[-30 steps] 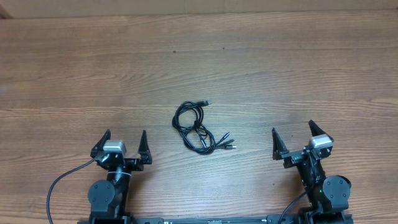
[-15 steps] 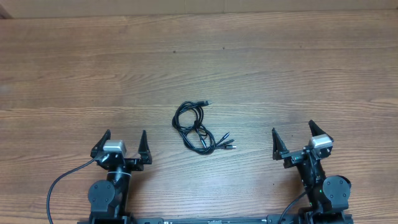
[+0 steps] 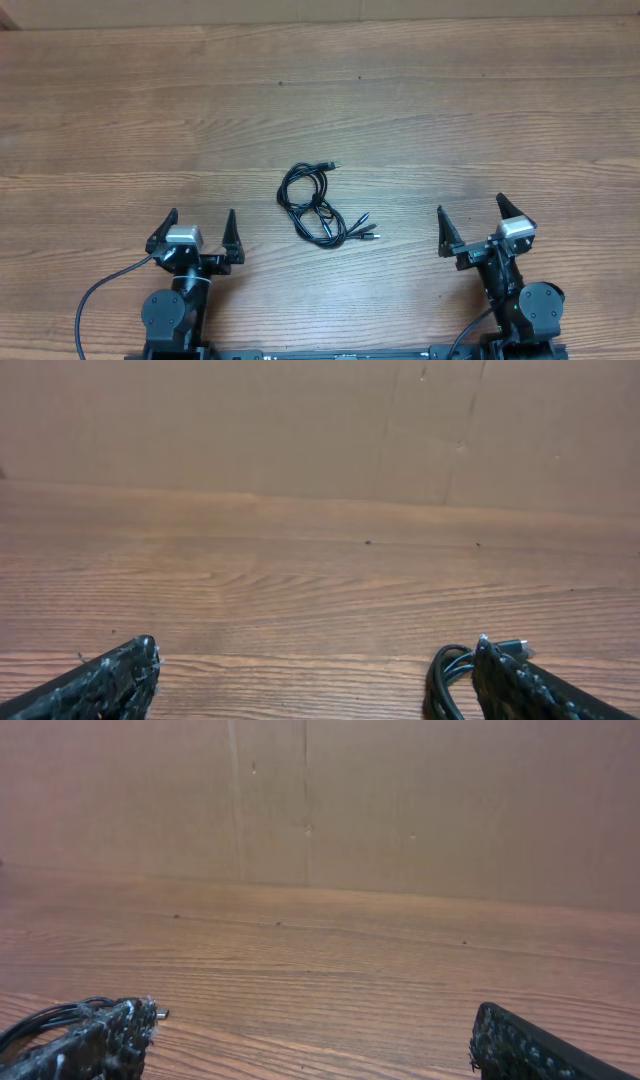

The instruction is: Untangle cables

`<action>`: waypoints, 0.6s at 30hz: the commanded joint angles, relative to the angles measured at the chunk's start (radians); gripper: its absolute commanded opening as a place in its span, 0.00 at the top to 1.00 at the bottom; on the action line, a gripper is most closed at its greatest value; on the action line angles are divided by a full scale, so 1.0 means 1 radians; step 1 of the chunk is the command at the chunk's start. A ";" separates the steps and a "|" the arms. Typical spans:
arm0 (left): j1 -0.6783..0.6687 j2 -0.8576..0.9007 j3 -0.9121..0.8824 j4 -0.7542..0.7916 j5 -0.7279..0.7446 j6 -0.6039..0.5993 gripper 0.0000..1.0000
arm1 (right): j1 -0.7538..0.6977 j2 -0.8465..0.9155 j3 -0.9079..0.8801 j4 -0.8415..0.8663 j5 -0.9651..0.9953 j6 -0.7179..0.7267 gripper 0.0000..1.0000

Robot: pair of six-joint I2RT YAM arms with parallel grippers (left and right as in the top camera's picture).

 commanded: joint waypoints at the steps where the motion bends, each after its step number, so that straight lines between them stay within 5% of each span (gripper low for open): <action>1: 0.006 -0.007 -0.004 -0.002 -0.001 -0.003 0.00 | 0.003 -0.010 -0.010 0.002 0.010 0.004 0.00; 18: 0.005 -0.007 -0.004 -0.002 0.002 -0.014 0.01 | 0.003 -0.010 -0.010 0.002 0.010 0.003 0.00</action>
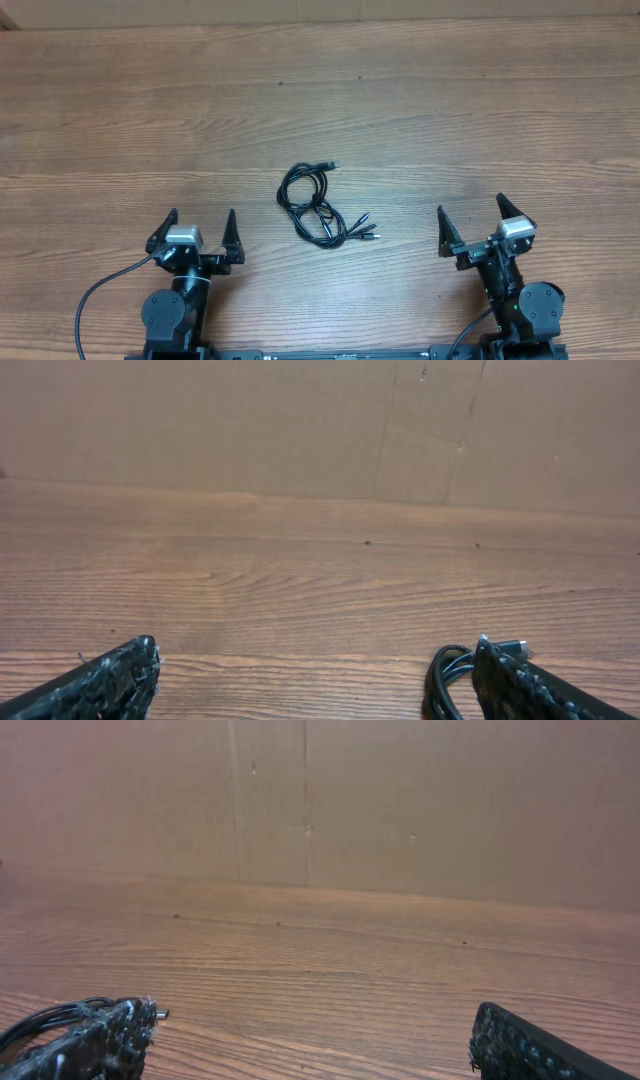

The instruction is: Untangle cables

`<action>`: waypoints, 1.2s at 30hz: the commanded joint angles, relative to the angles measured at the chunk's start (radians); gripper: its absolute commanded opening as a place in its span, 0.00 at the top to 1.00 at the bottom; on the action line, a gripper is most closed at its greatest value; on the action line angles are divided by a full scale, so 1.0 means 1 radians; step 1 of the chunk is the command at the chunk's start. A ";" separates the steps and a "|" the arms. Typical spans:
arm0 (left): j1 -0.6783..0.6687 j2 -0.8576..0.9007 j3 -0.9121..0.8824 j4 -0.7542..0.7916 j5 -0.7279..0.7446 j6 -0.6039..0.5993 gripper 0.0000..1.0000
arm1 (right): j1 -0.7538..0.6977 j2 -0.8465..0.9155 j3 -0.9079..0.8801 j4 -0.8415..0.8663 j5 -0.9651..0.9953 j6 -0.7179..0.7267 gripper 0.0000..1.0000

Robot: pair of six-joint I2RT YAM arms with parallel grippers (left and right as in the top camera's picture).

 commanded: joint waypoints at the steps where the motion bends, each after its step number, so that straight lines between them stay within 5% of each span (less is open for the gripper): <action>1: 0.005 -0.007 -0.004 -0.002 0.002 -0.011 0.00 | 0.003 -0.010 -0.010 0.002 0.010 0.003 0.00; 36: 0.005 0.070 0.210 -0.302 -0.036 -0.002 0.01 | 0.003 -0.010 -0.010 0.002 0.010 0.003 0.00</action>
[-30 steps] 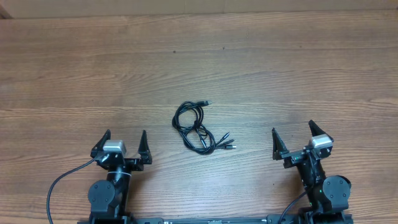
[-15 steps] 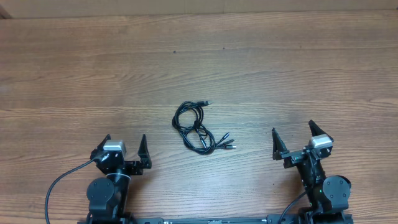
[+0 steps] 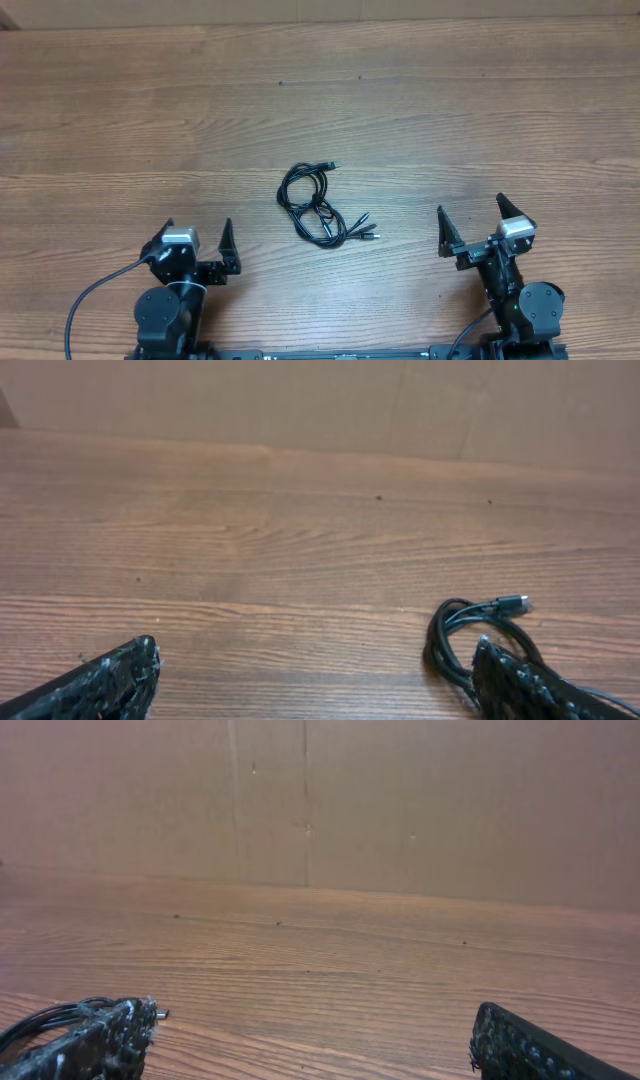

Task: Untangle cables
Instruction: 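Raise the left gripper and move it toward the cable bundle's left side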

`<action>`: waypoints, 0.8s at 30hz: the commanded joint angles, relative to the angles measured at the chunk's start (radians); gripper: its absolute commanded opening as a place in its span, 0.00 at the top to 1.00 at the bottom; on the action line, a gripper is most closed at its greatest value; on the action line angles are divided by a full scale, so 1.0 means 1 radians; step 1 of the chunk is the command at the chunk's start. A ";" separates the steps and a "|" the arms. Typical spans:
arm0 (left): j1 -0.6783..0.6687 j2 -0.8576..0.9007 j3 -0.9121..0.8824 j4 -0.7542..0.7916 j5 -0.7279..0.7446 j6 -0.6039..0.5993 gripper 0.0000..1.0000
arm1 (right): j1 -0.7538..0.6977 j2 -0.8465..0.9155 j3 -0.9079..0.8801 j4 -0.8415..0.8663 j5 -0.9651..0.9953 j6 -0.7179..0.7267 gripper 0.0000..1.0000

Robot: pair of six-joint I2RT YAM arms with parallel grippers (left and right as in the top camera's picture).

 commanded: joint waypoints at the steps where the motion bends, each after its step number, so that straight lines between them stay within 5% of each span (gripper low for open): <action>1: 0.005 0.084 0.061 -0.002 -0.013 -0.002 0.00 | 0.003 -0.010 -0.010 0.003 0.010 0.003 0.00; 24: 0.005 0.808 0.359 -0.038 0.054 0.039 0.00 | 0.003 -0.010 -0.010 0.003 0.010 0.003 0.00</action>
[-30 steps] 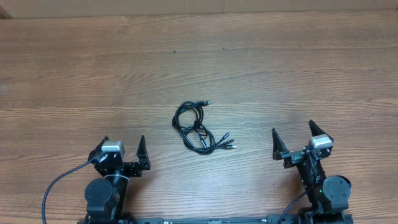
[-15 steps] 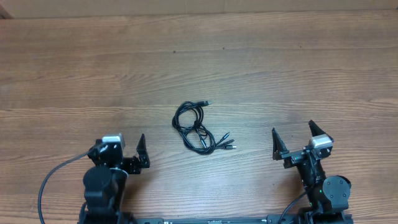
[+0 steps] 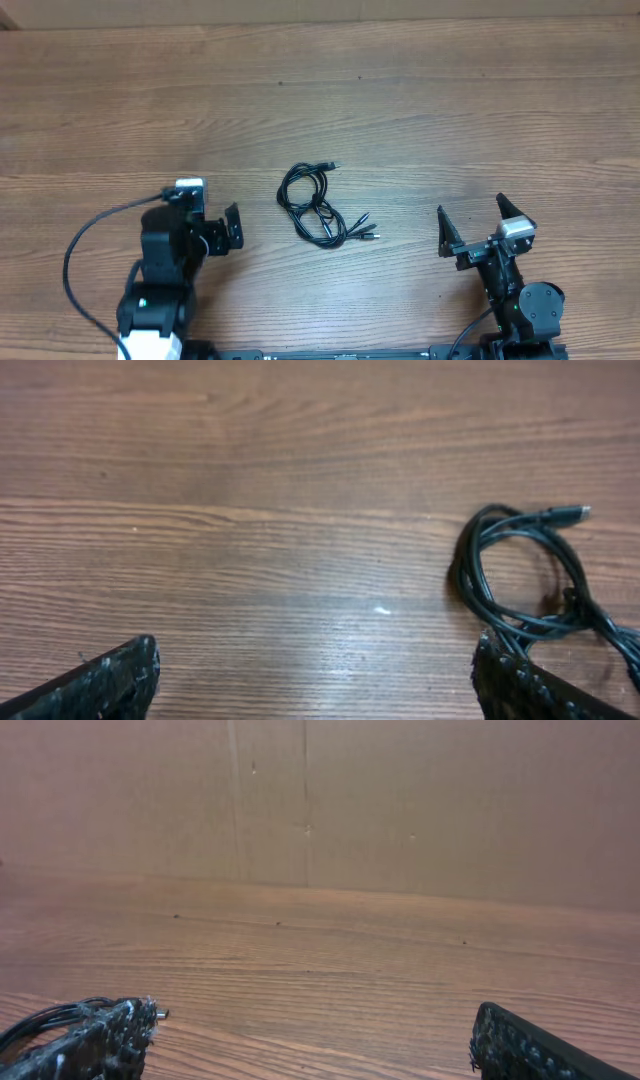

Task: Untangle cables
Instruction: 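Raise the left gripper and move it toward the cable bundle's left side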

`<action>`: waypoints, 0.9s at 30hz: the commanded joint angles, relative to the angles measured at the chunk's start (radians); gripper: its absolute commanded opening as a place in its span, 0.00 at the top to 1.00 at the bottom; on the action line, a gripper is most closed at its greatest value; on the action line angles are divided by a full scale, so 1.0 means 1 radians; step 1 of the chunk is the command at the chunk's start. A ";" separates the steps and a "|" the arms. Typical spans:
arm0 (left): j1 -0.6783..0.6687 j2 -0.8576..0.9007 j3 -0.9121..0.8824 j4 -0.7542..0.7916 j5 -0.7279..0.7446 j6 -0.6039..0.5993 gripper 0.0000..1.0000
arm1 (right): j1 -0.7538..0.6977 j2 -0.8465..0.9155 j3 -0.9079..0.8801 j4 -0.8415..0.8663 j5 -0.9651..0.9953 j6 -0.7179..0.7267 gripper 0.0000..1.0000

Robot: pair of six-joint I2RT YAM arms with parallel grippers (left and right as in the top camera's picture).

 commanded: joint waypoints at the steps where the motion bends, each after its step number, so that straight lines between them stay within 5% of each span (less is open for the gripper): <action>1: 0.005 0.085 0.069 -0.018 0.041 0.034 0.01 | 0.003 -0.010 -0.010 0.003 0.011 0.003 0.00; 27: 0.004 0.538 0.301 -0.175 0.150 0.122 0.00 | 0.003 -0.010 -0.010 0.003 0.011 0.004 0.00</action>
